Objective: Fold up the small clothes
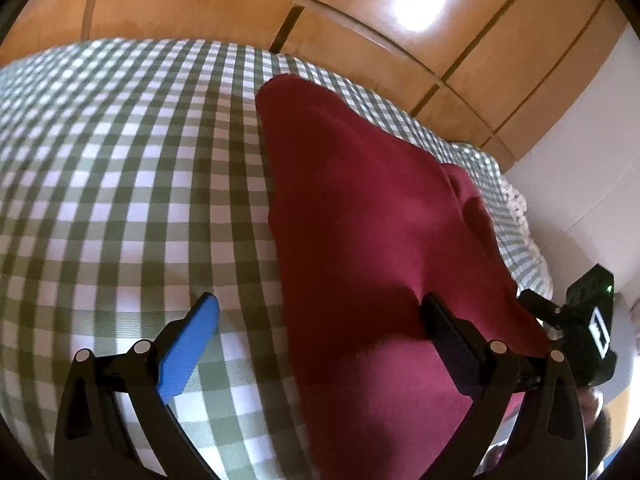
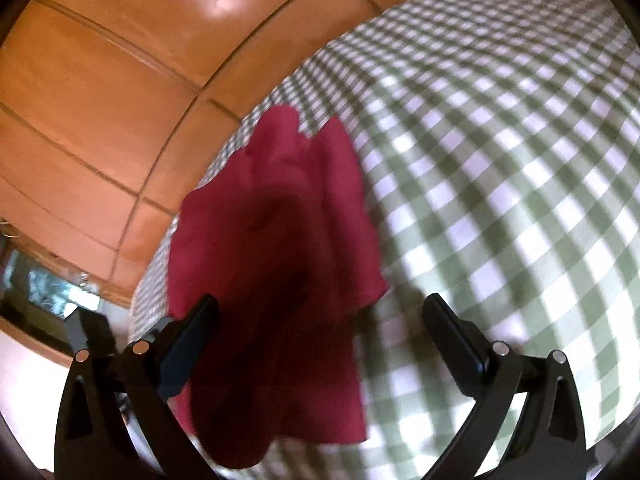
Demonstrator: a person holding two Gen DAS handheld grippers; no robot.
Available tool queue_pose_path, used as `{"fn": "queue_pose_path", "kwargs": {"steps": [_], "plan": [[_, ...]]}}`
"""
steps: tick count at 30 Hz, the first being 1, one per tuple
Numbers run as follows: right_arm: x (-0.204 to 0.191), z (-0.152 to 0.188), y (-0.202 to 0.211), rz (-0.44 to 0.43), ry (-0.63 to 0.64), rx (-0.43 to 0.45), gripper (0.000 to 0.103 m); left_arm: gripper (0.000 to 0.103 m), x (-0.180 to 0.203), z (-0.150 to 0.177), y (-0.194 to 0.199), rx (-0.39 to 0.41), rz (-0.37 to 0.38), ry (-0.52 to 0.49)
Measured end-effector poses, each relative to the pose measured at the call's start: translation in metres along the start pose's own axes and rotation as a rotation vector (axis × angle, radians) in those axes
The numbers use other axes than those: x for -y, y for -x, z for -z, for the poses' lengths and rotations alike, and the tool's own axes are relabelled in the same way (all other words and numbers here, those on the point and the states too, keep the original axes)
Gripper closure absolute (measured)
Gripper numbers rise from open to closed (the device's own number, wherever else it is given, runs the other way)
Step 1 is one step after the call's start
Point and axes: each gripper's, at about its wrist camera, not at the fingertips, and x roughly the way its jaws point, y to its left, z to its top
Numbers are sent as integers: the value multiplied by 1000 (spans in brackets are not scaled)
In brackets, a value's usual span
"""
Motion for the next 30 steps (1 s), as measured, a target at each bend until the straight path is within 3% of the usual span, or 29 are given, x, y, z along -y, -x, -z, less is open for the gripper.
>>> {"fn": "queue_pose_path", "kwargs": {"steps": [3, 14, 30], "plan": [[1, 6, -8, -60, -39, -51, 2, 3, 8, -1, -1, -8, -24, -52], [-11, 5, -22, -8, 31, -19, 2, 3, 26, 10, -15, -83, -17, -119], [-27, -5, -50, 24, 64, 50, 2, 3, 24, 1, -38, -116, 55, -120]]}}
